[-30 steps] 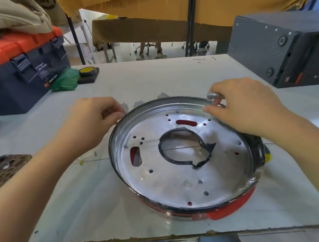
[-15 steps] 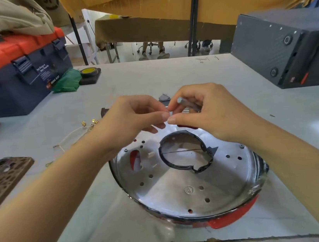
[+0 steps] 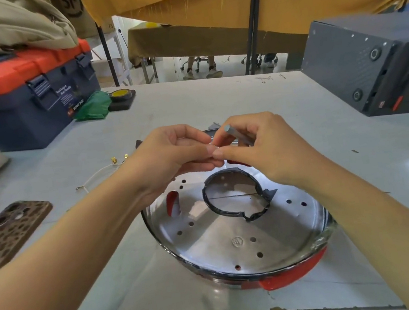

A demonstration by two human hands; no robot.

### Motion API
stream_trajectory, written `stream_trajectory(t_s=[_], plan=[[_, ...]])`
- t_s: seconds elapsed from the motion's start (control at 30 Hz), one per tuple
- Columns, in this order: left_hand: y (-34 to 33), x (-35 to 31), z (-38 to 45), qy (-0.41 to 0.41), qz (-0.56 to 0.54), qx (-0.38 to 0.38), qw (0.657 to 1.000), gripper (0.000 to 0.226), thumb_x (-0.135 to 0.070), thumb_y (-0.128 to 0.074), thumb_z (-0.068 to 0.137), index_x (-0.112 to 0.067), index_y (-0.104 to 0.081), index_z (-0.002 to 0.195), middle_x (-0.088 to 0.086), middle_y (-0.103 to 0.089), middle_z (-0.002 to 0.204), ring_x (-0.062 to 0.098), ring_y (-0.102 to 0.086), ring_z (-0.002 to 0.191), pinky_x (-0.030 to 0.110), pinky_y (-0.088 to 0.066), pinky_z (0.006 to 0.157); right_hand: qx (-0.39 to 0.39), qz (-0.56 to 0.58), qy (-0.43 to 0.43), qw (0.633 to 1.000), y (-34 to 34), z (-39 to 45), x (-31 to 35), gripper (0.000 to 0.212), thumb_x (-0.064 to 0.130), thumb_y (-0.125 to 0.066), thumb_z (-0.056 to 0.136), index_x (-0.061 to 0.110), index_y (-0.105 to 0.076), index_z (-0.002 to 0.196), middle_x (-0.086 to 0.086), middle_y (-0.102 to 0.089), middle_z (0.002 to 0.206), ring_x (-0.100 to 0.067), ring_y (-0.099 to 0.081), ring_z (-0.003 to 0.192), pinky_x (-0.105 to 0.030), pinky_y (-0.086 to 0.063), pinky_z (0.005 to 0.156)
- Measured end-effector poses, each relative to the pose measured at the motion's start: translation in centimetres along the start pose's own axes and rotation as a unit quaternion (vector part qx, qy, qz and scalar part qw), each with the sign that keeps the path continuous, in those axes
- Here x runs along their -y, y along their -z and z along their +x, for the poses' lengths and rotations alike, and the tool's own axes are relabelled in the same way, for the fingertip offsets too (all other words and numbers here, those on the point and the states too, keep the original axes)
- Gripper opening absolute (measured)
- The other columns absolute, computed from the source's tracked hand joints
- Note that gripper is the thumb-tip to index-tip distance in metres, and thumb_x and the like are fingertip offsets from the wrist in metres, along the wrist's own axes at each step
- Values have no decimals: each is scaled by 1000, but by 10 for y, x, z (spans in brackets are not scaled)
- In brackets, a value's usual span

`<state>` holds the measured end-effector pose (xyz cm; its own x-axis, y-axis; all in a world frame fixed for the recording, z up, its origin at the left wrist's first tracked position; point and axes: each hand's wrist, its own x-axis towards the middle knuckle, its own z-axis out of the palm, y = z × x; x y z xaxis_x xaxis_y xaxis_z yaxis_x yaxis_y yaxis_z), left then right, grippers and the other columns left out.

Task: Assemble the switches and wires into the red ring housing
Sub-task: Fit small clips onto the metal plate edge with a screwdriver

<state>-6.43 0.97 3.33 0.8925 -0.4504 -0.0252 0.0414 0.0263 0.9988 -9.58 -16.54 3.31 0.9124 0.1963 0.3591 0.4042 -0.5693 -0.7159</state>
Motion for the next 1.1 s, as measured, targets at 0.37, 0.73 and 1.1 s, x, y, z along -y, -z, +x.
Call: stream_trajectory(t_s=[0.37,0.73,1.1], plan=[[45,6,-16,3,538,-172,825,49,-36,-75,73,-27,-49,114,-7,-48,110,10,-51,95,26,-42,78,-9,-15,-12,1000,5,-2,-3,5,22,-73,80,20,-70,77,9,-67,70,-8,-62,67,-30,-54,69],[51,6,2,118,457,-99,876,14,-17,-63,85,-19,-66,99,4,-69,88,22,-67,78,39,-55,79,67,-30,-20,997,18,-8,2,4,19,-70,81,18,-69,78,13,-60,60,-7,-55,61,-22,-46,61],[58,17,4,128,337,-65,930,34,-48,-61,84,-20,-63,103,4,-70,96,18,-67,85,28,-52,72,264,-104,-29,958,1,-14,14,19,26,-66,85,26,-57,68,16,-49,52,-4,-42,53,-15,-35,53]])
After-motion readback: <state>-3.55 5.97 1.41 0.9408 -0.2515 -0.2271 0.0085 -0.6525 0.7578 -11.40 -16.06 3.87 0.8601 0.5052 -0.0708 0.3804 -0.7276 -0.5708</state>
